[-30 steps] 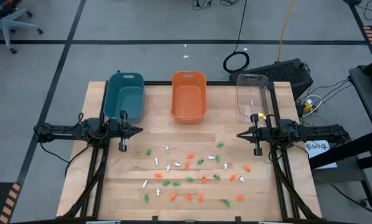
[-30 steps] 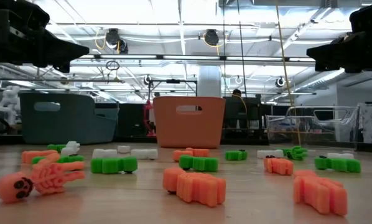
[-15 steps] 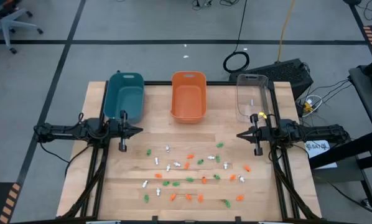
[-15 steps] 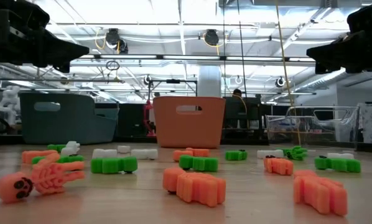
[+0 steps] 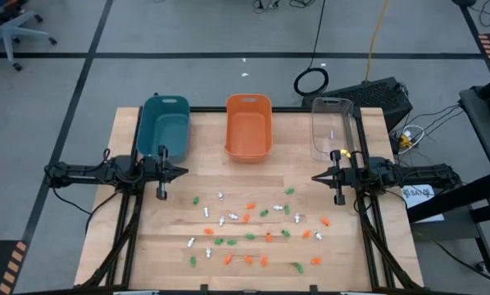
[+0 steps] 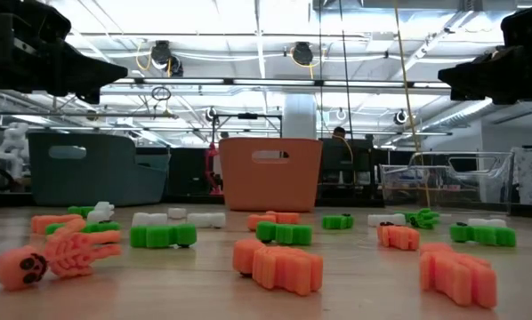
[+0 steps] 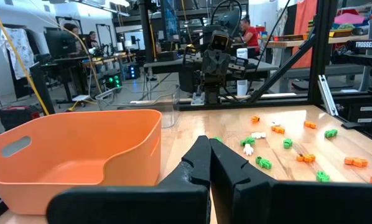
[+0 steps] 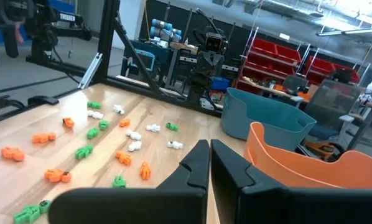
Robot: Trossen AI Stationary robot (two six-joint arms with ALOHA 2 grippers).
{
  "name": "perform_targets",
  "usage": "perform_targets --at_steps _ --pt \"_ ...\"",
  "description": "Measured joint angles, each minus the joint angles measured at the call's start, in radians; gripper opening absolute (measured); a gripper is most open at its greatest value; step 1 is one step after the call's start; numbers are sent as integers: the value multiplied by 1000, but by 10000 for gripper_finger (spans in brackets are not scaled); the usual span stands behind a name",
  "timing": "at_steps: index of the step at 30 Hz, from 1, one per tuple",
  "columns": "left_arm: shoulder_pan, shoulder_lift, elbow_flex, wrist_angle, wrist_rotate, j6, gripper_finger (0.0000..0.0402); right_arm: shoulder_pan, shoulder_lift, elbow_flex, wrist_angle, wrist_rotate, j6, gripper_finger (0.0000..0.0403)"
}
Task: Sort Halloween decoration
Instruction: Put the green skeleton toy into the transparent bin
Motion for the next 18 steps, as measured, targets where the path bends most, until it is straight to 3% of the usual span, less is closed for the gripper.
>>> perform_targets --at_steps 8,18 --pt "0 0 0 0 0 2 0 0 0 0 0 -3 31 0" --pt "0 0 0 0 0 1 0 -1 0 0 5 -5 202 0"
